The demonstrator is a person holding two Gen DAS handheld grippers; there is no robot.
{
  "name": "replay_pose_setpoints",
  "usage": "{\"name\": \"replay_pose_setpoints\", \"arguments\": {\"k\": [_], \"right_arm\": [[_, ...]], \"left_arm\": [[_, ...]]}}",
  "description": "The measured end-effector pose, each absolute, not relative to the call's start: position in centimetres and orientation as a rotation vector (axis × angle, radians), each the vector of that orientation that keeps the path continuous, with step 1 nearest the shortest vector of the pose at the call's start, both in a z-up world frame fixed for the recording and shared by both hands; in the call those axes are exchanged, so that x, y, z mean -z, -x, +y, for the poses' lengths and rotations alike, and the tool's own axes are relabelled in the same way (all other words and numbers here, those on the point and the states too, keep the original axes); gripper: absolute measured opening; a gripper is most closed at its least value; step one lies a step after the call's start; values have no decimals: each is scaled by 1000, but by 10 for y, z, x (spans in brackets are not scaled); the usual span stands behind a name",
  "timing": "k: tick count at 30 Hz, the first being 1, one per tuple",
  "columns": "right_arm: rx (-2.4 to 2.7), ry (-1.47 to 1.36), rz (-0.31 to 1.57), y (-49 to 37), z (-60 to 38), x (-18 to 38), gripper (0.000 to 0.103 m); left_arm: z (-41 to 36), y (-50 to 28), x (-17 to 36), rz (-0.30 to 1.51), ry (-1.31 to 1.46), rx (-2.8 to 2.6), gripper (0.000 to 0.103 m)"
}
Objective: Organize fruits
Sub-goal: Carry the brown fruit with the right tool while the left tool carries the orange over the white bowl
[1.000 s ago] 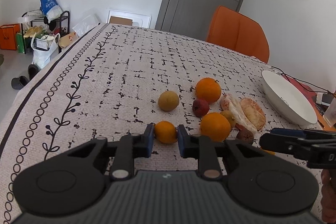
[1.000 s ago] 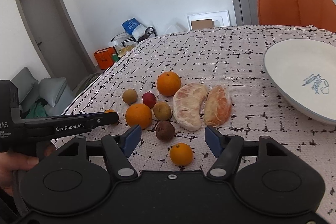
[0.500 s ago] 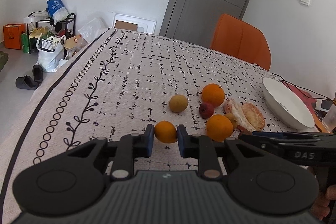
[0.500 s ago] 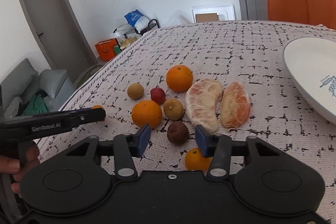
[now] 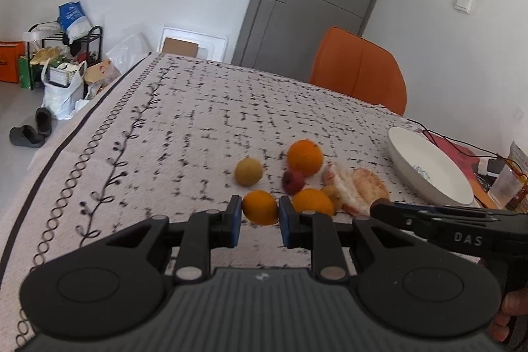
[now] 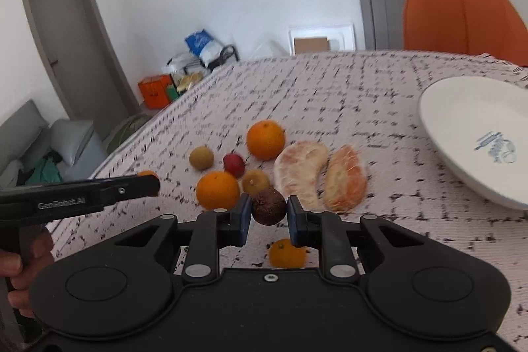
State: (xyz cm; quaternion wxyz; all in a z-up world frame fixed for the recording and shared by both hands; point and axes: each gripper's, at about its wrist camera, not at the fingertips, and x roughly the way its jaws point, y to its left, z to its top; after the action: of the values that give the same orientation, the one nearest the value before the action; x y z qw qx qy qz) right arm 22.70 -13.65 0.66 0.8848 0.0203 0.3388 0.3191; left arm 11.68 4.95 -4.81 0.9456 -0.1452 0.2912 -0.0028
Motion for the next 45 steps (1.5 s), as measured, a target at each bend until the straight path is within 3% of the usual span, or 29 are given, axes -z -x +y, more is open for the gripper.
{"name": "replay_pose_setpoints", "arguments": {"k": [45], "right_arm": [[-400, -243, 529, -237, -294, -14, 22]], "left_arm": [[-114, -189, 17, 558, 59, 273, 22]]}}
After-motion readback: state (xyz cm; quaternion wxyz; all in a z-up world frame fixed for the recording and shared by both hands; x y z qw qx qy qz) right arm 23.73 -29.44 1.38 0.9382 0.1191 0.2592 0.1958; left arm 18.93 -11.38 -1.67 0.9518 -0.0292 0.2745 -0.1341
